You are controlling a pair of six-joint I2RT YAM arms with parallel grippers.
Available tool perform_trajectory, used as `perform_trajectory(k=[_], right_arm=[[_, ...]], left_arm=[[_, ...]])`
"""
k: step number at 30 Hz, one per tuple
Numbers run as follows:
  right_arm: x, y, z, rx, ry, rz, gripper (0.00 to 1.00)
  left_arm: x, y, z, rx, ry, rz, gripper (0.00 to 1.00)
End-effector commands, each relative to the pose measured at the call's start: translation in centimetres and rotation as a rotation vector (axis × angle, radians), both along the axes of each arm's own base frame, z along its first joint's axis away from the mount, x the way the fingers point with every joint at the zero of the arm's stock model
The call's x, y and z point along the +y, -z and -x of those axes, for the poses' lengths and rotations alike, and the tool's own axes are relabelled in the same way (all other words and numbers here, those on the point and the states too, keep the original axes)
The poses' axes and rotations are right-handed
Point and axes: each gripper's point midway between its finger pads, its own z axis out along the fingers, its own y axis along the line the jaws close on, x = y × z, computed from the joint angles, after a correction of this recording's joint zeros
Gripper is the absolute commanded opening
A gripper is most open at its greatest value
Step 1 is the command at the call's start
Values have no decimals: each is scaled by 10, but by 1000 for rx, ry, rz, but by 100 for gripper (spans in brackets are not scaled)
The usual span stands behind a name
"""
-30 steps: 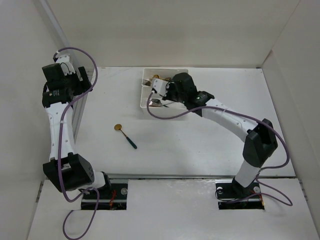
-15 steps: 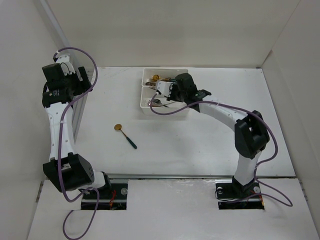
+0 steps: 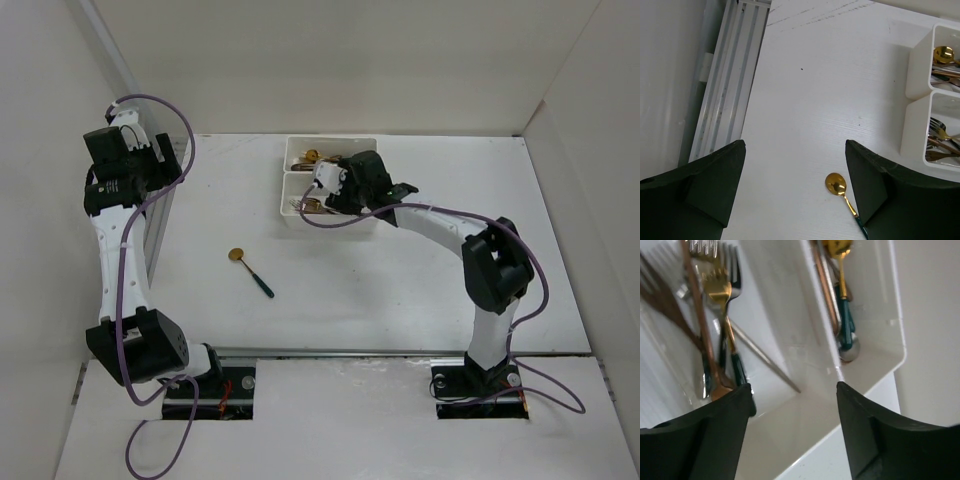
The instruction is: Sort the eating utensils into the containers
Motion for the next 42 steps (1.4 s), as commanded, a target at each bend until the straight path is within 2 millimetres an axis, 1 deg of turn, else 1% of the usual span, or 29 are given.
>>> perform_trajectory(k=[1, 2, 4, 5, 6, 7, 8, 9, 10, 12, 13, 14, 15, 16, 17, 18, 20, 22, 23, 25, 28, 29, 32, 34, 36, 39, 40, 41, 42], right_arm=[[1, -80, -22, -150, 201, -266, 76], [-4, -94, -23, -170, 277, -309, 76], [4, -135, -15, -182, 311, -453, 77], [11, -151, -9, -159, 338, -566, 77], [19, -159, -1, -136, 330, -622, 78], [41, -166, 16, -103, 289, -669, 78], [57, -163, 31, -46, 271, -717, 100], [77, -157, 48, 5, 215, -730, 100], [111, -147, 78, 63, 141, -727, 100], [151, -98, 108, 183, 100, -665, 100], [177, -83, 136, 236, 57, -636, 100], [190, -80, 146, 275, 52, -611, 100], [204, -49, 152, 335, 85, -567, 100], [213, -40, 157, 356, 93, -544, 99], [227, -49, 163, 359, 86, -551, 97], [226, -14, 162, 395, 128, -472, 95], [231, 4, 166, 429, 162, -446, 89], [236, 24, 170, 457, 179, -430, 88], [235, 29, 171, 458, 180, -426, 86], [239, 52, 178, 479, 186, -403, 85], [244, 71, 189, 463, 204, -361, 83], [241, 90, 190, 475, 216, -322, 81], [242, 116, 204, 503, 208, -264, 62], [244, 123, 209, 536, 188, -256, 46], [238, 136, 219, 577, 177, -223, 36], [239, 138, 223, 592, 153, -218, 21], [239, 138, 223, 592, 153, -218, 13], [238, 138, 221, 578, 151, -211, 0], [238, 133, 220, 570, 141, -214, 0]], left_arm=[[-1, -24, 4, -74, 7, -27, 79], [-2, -25, 4, -75, 15, -23, 79], [-3, -24, 6, -76, 11, -15, 79], [-3, -24, 6, -76, 11, -15, 79], [-4, -20, 7, -67, 11, -12, 79], [-4, -20, 7, -67, 11, -12, 79], [-3, -22, 5, -76, 11, -15, 79], [-3, -22, 5, -76, 11, -15, 79], [-3, -22, 5, -76, 11, -15, 79], [-4, -27, 6, -94, 7, -12, 80], [-4, -27, 6, -95, 2, -2, 80], [-5, -25, 8, -92, 2, -1, 80], [-5, -19, 9, -79, 1, 4, 80], [-6, -21, 9, -89, -3, 8, 80], [-7, -20, 12, -91, -3, 8, 80], [-7, -16, 13, -82, -3, 11, 80], [-8, -16, 16, -89, -3, 9, 81], [-8, -6, 16, -72, -7, 22, 81], [-11, -10, 18, -84, 2, 24, 81], [-12, -9, 20, -85, 2, 23, 81], [-14, -11, 21, -96, 7, 33, 81], [-14, -11, 21, -96, 7, 33, 81], [-13, -14, 23, -103, -1, 26, 81], [-11, -17, 25, -111, -5, 11, 81], [-10, -20, 27, -118, -13, 4, 82], [-10, -20, 27, -118, -13, 4, 82], [-10, -20, 27, -118, -13, 4, 82], [-11, -21, 30, -118, -13, 4, 82], [-11, -21, 30, -118, -9, -4, 82]])
